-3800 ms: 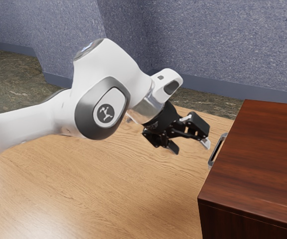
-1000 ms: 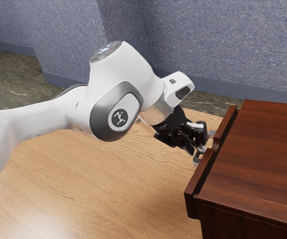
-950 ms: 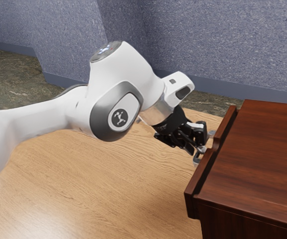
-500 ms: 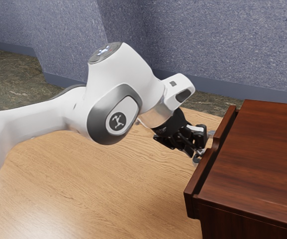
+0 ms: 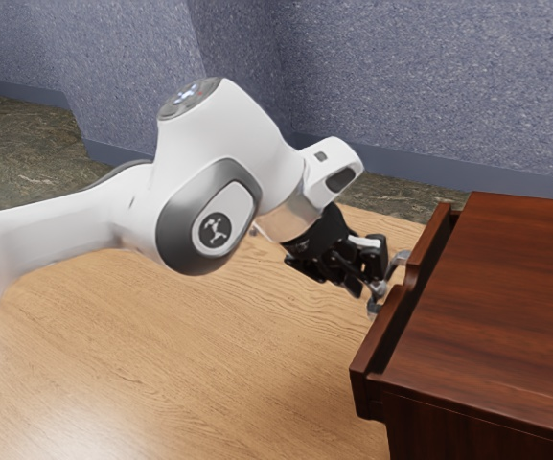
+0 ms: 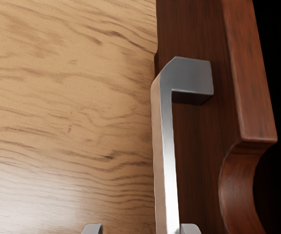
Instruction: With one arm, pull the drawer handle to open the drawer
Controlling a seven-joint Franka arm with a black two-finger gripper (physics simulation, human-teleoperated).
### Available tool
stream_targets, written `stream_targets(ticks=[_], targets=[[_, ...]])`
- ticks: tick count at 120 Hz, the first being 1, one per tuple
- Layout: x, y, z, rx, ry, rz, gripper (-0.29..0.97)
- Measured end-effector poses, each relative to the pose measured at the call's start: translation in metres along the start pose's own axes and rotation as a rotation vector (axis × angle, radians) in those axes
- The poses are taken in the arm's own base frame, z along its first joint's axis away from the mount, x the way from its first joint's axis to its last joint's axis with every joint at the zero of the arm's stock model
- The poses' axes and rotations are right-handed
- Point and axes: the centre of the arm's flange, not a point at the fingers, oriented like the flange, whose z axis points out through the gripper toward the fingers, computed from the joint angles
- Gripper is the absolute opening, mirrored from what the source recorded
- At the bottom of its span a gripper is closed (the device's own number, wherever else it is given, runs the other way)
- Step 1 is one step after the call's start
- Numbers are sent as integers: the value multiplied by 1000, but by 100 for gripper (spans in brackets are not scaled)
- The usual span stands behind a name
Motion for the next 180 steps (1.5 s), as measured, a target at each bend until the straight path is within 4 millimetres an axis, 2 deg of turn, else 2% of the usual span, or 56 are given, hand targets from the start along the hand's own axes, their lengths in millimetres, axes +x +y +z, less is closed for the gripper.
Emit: stream_targets(ticks=[74,101,180], targets=[[17,-57,-6,38,18,-99,15],[9,-59,-9,39,16,-109,16],[5,-68,-10,61,19,-132,16]])
